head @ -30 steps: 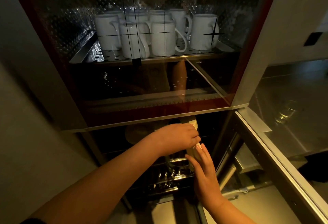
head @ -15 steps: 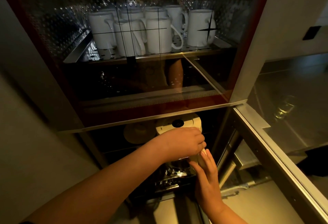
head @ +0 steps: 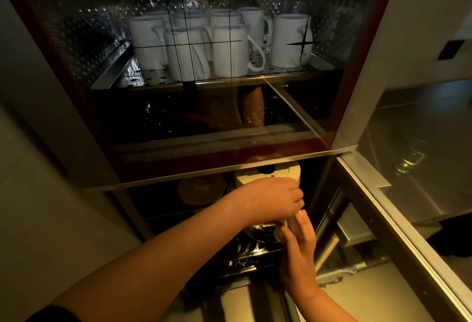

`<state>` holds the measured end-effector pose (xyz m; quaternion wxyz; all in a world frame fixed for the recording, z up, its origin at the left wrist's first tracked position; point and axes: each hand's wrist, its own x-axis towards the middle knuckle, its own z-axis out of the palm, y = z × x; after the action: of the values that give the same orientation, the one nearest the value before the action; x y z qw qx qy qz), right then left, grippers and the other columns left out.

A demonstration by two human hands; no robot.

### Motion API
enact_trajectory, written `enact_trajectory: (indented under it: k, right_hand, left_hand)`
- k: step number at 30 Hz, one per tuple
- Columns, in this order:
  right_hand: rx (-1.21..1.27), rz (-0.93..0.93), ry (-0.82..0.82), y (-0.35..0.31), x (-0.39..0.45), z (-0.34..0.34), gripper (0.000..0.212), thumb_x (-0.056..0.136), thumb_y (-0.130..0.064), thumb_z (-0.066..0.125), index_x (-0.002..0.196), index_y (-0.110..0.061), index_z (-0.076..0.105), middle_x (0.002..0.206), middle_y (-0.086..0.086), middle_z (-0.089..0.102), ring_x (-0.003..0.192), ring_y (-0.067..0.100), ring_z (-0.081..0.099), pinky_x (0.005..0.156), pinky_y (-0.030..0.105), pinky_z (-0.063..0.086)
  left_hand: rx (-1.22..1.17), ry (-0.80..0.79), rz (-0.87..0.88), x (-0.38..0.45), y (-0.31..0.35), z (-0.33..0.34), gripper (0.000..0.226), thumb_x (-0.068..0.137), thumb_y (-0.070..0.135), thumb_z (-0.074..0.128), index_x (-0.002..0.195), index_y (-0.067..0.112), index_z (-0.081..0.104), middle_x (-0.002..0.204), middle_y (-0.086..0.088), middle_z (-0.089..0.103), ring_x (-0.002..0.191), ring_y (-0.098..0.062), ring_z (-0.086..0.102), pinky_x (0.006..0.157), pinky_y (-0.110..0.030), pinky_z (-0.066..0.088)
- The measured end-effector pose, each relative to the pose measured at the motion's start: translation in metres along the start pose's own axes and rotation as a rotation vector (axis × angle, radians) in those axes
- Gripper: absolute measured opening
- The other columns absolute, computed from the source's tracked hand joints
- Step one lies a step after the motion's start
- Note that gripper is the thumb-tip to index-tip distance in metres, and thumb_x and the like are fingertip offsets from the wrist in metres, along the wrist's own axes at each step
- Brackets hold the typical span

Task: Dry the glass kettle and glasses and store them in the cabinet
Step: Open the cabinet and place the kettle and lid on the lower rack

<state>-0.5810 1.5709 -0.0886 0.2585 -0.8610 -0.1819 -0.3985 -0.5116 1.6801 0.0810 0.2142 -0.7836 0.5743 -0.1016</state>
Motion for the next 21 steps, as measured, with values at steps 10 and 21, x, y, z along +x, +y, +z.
enact_trajectory:
  k: [10,21]
  right_hand:
    - [0.036,0.082,-0.038,0.001,0.011,0.003,0.057,0.079,0.002,0.06,0.131,-0.002,0.038,0.154,0.012,0.006,0.143,0.031,0.012,0.117,0.041,0.017]
    - [0.014,0.102,-0.327,0.004,0.015,-0.006,0.1,0.054,0.011,0.081,0.139,-0.013,0.034,0.156,0.012,0.006,0.139,0.03,0.025,0.1,0.032,0.037]
  left_hand:
    - [-0.081,0.021,-0.096,0.0,-0.003,0.01,0.042,0.093,0.011,0.053,0.134,0.011,0.046,0.134,-0.004,0.051,0.127,-0.019,0.042,0.109,-0.03,0.031]
    - [-0.238,0.066,-0.17,-0.013,-0.01,0.019,0.053,0.087,0.003,0.061,0.137,0.007,0.046,0.142,-0.011,0.046,0.135,-0.023,0.037,0.112,-0.032,0.028]
